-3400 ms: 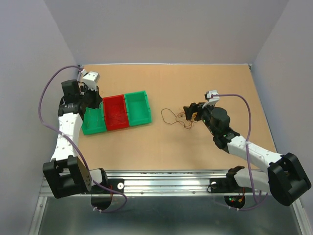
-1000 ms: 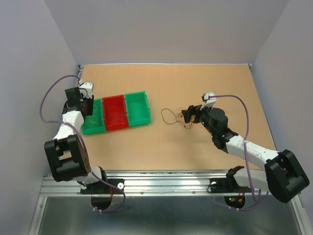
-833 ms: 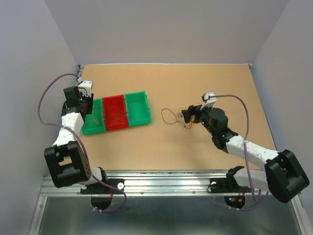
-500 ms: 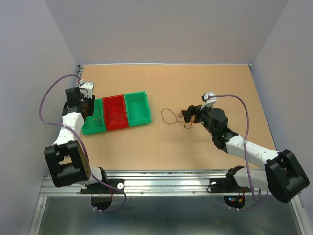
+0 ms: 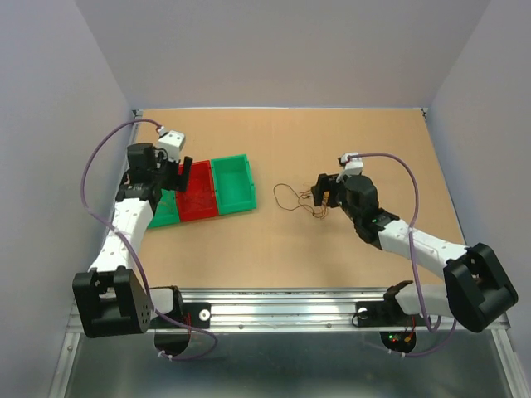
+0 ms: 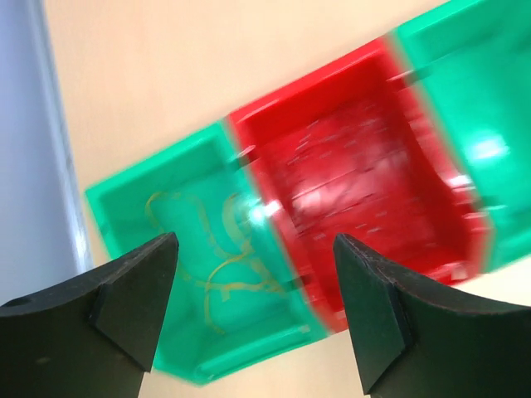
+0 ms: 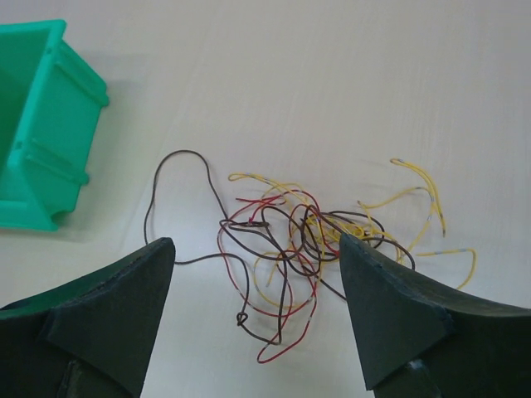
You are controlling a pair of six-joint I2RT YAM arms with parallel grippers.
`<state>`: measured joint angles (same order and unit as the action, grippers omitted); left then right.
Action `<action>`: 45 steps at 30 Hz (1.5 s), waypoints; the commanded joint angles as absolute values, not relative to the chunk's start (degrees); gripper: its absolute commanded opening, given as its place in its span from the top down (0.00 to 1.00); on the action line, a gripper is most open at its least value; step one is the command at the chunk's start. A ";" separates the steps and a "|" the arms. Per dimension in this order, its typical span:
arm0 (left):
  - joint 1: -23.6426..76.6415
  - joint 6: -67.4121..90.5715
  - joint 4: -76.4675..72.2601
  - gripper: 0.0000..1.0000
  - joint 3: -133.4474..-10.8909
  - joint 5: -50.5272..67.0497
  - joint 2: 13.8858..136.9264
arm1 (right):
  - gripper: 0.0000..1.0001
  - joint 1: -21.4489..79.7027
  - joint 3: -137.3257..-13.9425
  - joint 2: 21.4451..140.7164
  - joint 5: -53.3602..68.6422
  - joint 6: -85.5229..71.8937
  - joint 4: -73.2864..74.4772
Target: Untangle the cables
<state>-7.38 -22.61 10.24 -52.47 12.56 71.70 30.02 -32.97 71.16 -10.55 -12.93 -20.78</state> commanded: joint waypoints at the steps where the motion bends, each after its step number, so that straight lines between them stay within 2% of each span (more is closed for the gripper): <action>1: 1.47 -19.87 7.47 0.13 -54.66 13.54 67.85 | 0.18 29.79 -37.97 71.80 -15.99 -14.68 -13.99; 4: 8.24 -17.58 6.24 0.13 -58.61 13.18 70.13 | 0.24 29.88 -39.28 72.68 -20.29 -16.43 -11.53; 8: 18.70 -15.65 3.17 0.13 -63.45 10.82 74.96 | 0.24 28.57 -40.17 73.48 -33.12 -19.07 -8.09; 14: 29.96 -13.19 -9.99 0.14 -63.46 11.77 79.01 | 0.29 18.48 -38.76 75.58 -26.56 -23.20 -8.00; 18: 31.46 -11.35 -14.04 0.14 -62.58 15.11 80.24 | 0.28 17.40 -41.30 80.93 -23.73 -23.82 -8.26; 23: 31.73 -11.07 -19.15 0.14 -55.74 15.65 77.79 | 0.29 16.61 -45.87 91.21 -24.00 -23.91 -10.54; 26: 31.82 -11.42 -20.30 0.14 -52.48 15.47 76.55 | 0.45 16.52 -46.23 92.90 -20.75 -23.56 -13.97; 27: 31.73 -11.51 -20.30 0.14 -52.21 15.64 76.38 | 0.69 16.52 -45.97 92.29 -19.18 -23.90 -14.67; 28: 31.82 -11.51 -20.22 0.14 -51.86 15.47 76.38 | 0.82 16.52 -45.18 91.24 -18.20 -23.91 -15.46; 30: 31.82 -11.78 -19.87 0.14 -52.12 15.56 76.55 | 0.99 16.52 -43.17 88.17 -16.27 -24.26 -18.45; 32: 31.82 -11.87 -19.69 0.14 -52.03 16.08 76.82 | 0.99 16.52 -38.51 81.32 -14.51 -23.82 -21.95; 37: 31.82 -12.22 -19.78 0.15 -51.24 18.89 76.29 | 0.99 16.61 -27.80 61.67 2.78 -19.95 -29.08; 39: 31.90 -12.39 -20.30 0.15 -50.63 20.90 75.59 | 0.99 16.61 -25.59 56.63 11.81 -19.43 -31.81; 43: 32.08 -12.74 -22.32 0.15 -48.26 25.56 72.08 | 0.99 16.61 -21.72 44.85 22.74 -19.86 -33.57; 45: 32.17 -12.83 -23.02 0.14 -47.47 29.69 70.84 | 0.99 16.61 -21.27 42.64 27.67 -20.04 -33.57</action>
